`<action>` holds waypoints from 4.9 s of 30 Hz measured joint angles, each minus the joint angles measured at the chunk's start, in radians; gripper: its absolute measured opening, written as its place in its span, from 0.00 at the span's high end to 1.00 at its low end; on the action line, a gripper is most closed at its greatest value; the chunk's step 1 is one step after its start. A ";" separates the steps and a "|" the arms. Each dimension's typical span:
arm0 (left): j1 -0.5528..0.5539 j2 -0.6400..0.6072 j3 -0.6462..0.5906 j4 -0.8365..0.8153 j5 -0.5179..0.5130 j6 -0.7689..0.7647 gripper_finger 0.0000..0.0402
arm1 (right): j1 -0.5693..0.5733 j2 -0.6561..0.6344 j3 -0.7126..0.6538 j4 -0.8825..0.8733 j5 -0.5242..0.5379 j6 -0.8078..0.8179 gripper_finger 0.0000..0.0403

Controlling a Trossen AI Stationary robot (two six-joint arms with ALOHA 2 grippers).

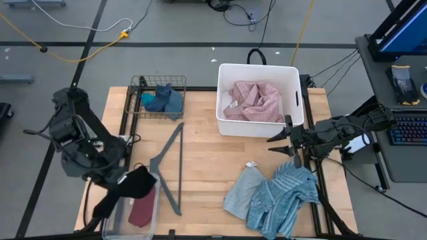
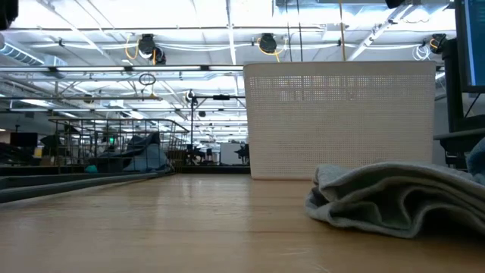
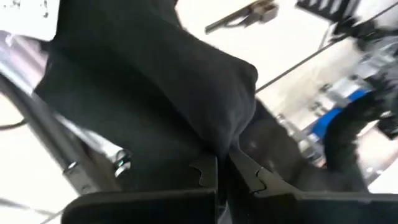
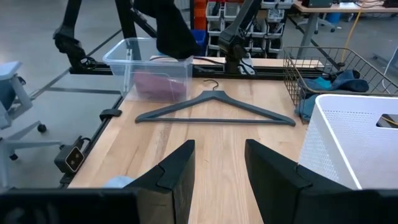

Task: Pick & Place Cloths
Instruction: Put the black boxers in the transparent bin, then put the gray boxers in the transparent bin

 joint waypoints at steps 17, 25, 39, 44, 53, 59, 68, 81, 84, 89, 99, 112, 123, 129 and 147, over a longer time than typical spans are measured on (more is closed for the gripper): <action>-0.057 0.244 0.000 0.106 0.110 -0.045 1.00 | 0.000 0.000 0.000 0.015 0.001 0.000 0.67; -0.057 0.269 0.000 0.080 0.077 -0.041 1.00 | 0.000 0.000 0.000 0.015 0.004 0.000 0.67; -0.055 0.300 0.000 -0.181 -0.043 -0.114 1.00 | 0.000 0.000 0.000 0.015 0.000 0.000 0.67; -0.055 0.357 0.000 -0.179 -0.050 -0.090 0.96 | 0.000 0.000 0.000 0.015 0.000 0.000 0.67; -0.055 0.433 -0.001 -0.166 -0.050 -0.060 0.80 | 0.000 0.000 0.000 0.014 0.000 -0.011 0.67; -0.052 0.454 -0.001 -0.166 -0.050 -0.037 0.56 | 0.000 0.000 0.000 0.014 -0.001 -0.011 0.67; -0.050 0.361 0.000 -0.108 0.121 -0.110 0.32 | 0.000 0.000 0.000 0.014 -0.001 -0.011 0.67; 0.024 0.341 0.132 0.041 -0.560 0.187 0.42 | 0.000 0.000 0.000 0.014 -0.006 0.089 0.67; 0.077 0.344 0.132 0.164 -0.600 0.345 0.46 | 0.000 0.000 0.000 0.014 -0.012 0.090 0.67; 0.174 0.374 0.132 0.386 -0.632 0.625 0.51 | 0.000 0.004 0.000 0.028 -0.116 0.080 0.67; 0.278 0.447 0.132 0.616 -0.622 0.950 0.56 | 0.007 0.079 0.000 0.258 -0.315 0.074 0.67; 0.246 0.397 0.132 0.510 -0.710 1.010 0.56 | 0.175 0.312 0.000 0.346 -0.181 -0.173 0.67; 0.228 0.372 0.132 0.410 -0.733 0.935 0.56 | 0.264 0.475 0.000 0.115 -0.026 -0.176 0.67; 0.228 0.372 0.132 0.411 -0.704 0.929 0.56 | 0.264 0.584 0.000 -0.034 -0.029 -0.150 0.67; 0.228 0.372 0.132 0.413 -0.677 0.897 0.56 | 0.206 0.837 0.001 -0.058 -0.030 -0.150 0.62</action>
